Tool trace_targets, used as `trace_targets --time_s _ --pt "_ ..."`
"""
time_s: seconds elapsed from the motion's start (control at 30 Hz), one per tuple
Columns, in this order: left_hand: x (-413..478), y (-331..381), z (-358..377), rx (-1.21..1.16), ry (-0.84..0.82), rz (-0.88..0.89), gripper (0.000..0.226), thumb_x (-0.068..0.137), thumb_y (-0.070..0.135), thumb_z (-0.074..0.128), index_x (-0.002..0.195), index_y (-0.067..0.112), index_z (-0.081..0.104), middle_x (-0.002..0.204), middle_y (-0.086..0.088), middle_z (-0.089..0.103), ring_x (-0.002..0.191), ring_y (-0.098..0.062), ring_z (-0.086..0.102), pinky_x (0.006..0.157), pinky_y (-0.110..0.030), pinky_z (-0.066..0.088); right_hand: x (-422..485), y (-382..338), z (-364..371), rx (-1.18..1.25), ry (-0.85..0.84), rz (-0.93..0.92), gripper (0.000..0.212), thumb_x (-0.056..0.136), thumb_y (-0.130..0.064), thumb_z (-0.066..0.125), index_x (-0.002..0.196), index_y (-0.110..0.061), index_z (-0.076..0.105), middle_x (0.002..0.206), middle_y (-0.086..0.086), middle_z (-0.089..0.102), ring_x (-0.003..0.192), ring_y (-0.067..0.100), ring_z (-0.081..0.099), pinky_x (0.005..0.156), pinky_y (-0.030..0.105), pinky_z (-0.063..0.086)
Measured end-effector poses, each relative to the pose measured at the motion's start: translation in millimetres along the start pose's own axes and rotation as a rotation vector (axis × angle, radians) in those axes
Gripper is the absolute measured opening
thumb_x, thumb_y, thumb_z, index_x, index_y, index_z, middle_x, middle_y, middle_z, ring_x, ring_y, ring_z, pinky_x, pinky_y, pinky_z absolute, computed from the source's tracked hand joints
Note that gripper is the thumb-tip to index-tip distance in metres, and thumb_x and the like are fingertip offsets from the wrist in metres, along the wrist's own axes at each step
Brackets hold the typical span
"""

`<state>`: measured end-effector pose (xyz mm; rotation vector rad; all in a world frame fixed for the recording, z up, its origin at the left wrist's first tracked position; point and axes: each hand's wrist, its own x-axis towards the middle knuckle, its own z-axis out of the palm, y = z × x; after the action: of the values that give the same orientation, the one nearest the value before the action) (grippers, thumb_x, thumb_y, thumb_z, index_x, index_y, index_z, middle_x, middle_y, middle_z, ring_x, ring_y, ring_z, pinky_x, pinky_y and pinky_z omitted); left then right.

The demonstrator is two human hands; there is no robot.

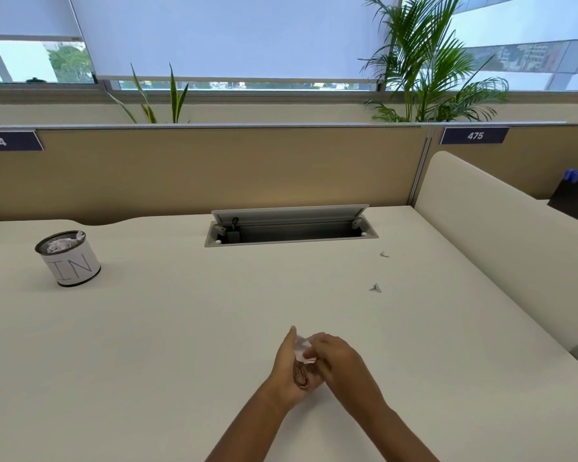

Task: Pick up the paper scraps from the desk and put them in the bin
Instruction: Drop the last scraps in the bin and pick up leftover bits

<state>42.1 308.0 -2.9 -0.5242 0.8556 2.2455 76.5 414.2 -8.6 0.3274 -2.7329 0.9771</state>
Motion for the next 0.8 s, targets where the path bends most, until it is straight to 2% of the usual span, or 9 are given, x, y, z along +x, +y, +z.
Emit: trace_targets --time_s 0.13,0.23,0.27,0.37,0.47,0.53,0.6,0.73,0.8 --pt "7 4 1 0.070 0.106 0.025 0.029 0.096 0.019 0.039 0.089 0.004 0.062 0.062 -0.009 0.064 0.054 -0.016 0.060 0.045 -0.019 0.052 1 1 6 -0.180 -0.025 -0.132 0.021 0.093 -0.018 0.051 0.110 -0.016 0.062 0.107 0.001 0.065 0.101 0.014 0.057 0.081 0.023 0.050" --pt "14 4 -3 0.154 0.173 0.065 0.028 0.096 0.010 0.037 0.087 0.006 0.064 0.076 -0.009 0.059 0.069 -0.016 0.056 0.059 -0.024 0.048 1 4 8 -0.318 -0.054 -0.264 0.021 0.070 -0.014 0.078 0.089 -0.020 0.070 0.081 -0.008 0.071 0.075 0.007 0.066 0.056 0.014 0.052" --pt "15 4 -3 0.181 0.194 0.085 0.029 0.097 0.010 0.037 0.086 0.007 0.064 0.078 -0.009 0.060 0.073 -0.017 0.057 0.062 -0.024 0.047 2 4 10 -0.332 -0.050 -0.285 0.024 0.067 -0.012 0.080 0.087 -0.019 0.070 0.081 -0.007 0.072 0.076 0.007 0.066 0.057 0.013 0.052" --pt "17 12 -3 0.300 0.267 0.161 0.030 0.098 0.010 0.038 0.084 0.011 0.064 0.082 -0.008 0.061 0.077 -0.016 0.058 0.063 -0.023 0.046 8 6 17 -0.134 -0.118 -0.257 0.023 0.092 -0.011 0.050 0.112 -0.010 0.061 0.117 0.005 0.062 0.109 0.015 0.054 0.087 0.020 0.048" --pt "20 26 -5 0.326 0.308 0.202 0.030 0.097 0.003 0.032 0.093 0.008 0.061 0.076 -0.008 0.056 0.067 -0.015 0.053 0.056 -0.021 0.045 12 4 22 0.062 -0.041 -0.224 0.023 0.093 -0.012 0.047 0.109 -0.015 0.063 0.126 -0.001 0.053 0.114 0.002 0.047 0.096 0.006 0.035" --pt "21 36 -8 0.282 0.359 0.251 0.029 0.097 0.001 0.029 0.095 0.007 0.057 0.067 -0.006 0.048 0.053 -0.013 0.045 0.042 -0.017 0.040 19 -4 23 0.224 0.038 -0.116 0.024 0.088 -0.003 0.053 0.098 -0.019 0.068 0.119 -0.007 0.052 0.111 -0.009 0.046 0.094 0.002 0.035" --pt "20 44 -10 0.267 0.422 0.341 0.030 0.101 0.012 0.028 0.085 0.008 0.053 0.061 -0.003 0.041 0.040 -0.010 0.040 0.036 -0.016 0.035 29 -10 26 0.394 0.094 0.057 0.030 0.088 0.000 0.054 0.095 -0.027 0.066 0.115 -0.009 0.053 0.113 -0.008 0.048 0.093 0.007 0.042" --pt "14 53 -8 0.311 0.486 0.552 0.051 0.100 0.039 0.027 0.063 0.010 0.045 0.058 -0.005 0.042 0.051 -0.017 0.042 0.052 -0.025 0.037 52 -35 35 0.757 -0.175 0.426 0.023 0.098 -0.030 0.038 0.119 -0.030 0.046 0.124 -0.008 0.051 0.115 0.011 0.052 0.094 0.018 0.045" --pt "9 54 -6 0.419 0.498 0.641 0.053 0.099 0.043 0.027 0.071 0.006 0.052 0.069 -0.011 0.055 0.067 -0.025 0.057 0.065 -0.031 0.047 66 -52 40 0.992 -0.284 0.549 0.034 0.099 -0.038 0.028 0.123 -0.025 0.048 0.120 -0.009 0.057 0.117 0.012 0.053 0.097 0.024 0.045"
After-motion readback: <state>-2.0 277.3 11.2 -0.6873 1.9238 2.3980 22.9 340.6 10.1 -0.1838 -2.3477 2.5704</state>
